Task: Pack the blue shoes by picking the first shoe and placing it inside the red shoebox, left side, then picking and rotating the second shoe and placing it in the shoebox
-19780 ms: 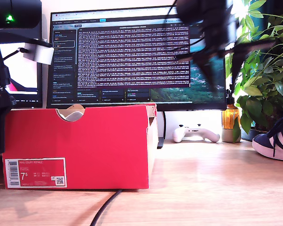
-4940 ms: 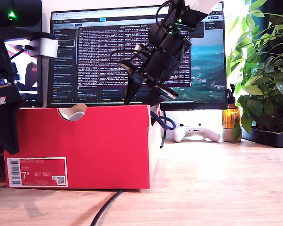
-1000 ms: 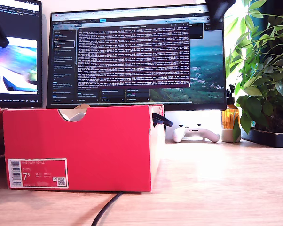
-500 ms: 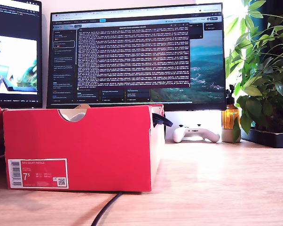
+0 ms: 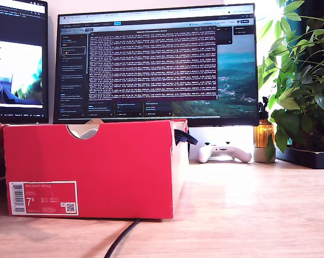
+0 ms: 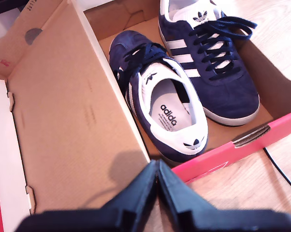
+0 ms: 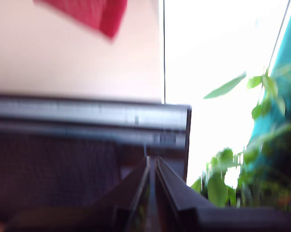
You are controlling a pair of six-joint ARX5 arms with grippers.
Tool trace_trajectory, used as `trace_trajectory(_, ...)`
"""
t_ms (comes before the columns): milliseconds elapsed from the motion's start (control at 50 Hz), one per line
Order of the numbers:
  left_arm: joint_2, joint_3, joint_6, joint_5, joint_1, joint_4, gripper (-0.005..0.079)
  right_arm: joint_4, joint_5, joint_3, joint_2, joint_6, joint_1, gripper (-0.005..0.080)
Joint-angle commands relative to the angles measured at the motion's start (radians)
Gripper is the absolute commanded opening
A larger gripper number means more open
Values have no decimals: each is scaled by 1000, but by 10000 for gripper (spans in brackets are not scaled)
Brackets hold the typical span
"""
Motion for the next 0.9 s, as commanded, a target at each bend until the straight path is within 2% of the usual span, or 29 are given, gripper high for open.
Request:
trace_trajectory(0, -2, -1, -4, 2, 1, 4, -11, 37, -12, -7, -46, -13, -4, -5)
trace_trajectory(220, -2, -1, -4, 2, 1, 4, -11, 94, -61, -78, -93, -13, -53, -5)
trace_trajectory(460, -2, -1, -4, 2, 1, 4, -11, 151, -78, -281, -174, -17, -110, -5)
trace_trajectory(880, -2, -1, -4, 2, 1, 4, -11, 236, -76, -486, -257, -86, -130, -5)
